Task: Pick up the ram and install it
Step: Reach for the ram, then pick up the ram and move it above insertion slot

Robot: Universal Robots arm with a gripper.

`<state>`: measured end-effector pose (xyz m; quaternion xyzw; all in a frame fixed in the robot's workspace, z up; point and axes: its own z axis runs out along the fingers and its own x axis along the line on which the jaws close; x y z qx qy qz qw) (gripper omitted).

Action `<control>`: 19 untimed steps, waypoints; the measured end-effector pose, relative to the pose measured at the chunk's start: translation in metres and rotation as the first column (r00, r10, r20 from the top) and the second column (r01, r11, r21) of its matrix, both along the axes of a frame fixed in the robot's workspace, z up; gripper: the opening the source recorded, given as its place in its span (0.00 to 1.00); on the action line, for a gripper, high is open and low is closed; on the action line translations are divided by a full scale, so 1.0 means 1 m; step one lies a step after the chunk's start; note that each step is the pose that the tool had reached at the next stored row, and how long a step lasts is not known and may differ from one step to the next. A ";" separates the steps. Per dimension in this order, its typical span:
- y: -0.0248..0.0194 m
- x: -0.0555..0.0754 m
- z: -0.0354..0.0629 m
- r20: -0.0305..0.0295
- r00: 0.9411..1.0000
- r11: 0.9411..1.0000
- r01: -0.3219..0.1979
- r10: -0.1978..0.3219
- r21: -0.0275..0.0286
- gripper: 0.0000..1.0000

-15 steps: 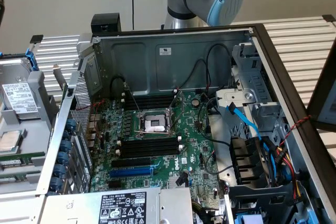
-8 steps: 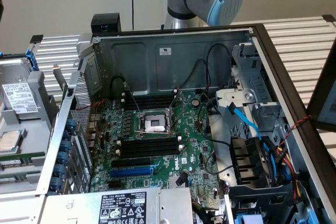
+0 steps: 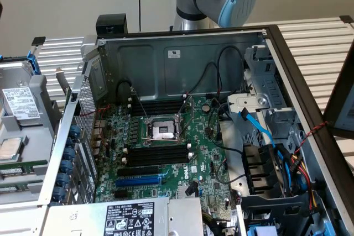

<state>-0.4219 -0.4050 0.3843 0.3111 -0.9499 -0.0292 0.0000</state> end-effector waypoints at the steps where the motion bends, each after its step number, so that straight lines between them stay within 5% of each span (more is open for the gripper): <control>1: 0.0000 0.000 -0.0003 0.000 1.000 1.000 -0.015 0.015 0.000 0.11; 10: -0.0004 -0.002 -0.0024 0.000 0.988 0.988 -0.152 0.152 0.000 0.11; 19: -0.0008 -0.004 -0.0061 0.000 0.959 0.959 -0.283 0.283 0.001 0.11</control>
